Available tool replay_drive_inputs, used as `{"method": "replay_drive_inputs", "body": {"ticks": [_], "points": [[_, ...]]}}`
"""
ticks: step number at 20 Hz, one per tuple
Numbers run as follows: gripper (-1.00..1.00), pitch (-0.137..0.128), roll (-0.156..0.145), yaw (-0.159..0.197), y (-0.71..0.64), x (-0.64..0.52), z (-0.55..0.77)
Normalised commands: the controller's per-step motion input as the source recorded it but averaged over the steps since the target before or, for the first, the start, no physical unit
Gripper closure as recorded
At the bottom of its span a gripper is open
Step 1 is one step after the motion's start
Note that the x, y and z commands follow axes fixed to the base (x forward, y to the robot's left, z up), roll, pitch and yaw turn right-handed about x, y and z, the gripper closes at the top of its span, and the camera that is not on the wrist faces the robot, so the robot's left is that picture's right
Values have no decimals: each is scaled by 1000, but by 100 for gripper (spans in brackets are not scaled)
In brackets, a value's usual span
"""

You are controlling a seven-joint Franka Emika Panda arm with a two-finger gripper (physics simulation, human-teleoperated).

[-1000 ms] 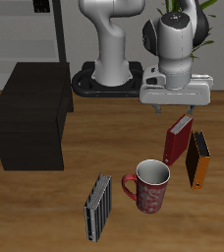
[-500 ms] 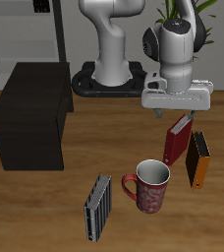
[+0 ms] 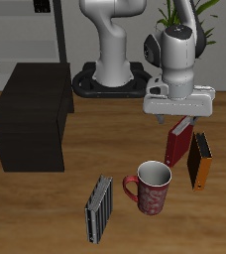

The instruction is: Place the red book upright on top of the shelf

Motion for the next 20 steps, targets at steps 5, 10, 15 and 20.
{"method": "replay_drive_inputs", "body": {"ticks": [5, 10, 15, 20], "points": [[-100, 24, 5, -9, 31, 8, -159], [-100, 49, 12, -10, 36, 11, -233], [100, 41, 27, 1, -32, 20, -208], [100, 7, -2, -2, -80, 28, -34]]}}
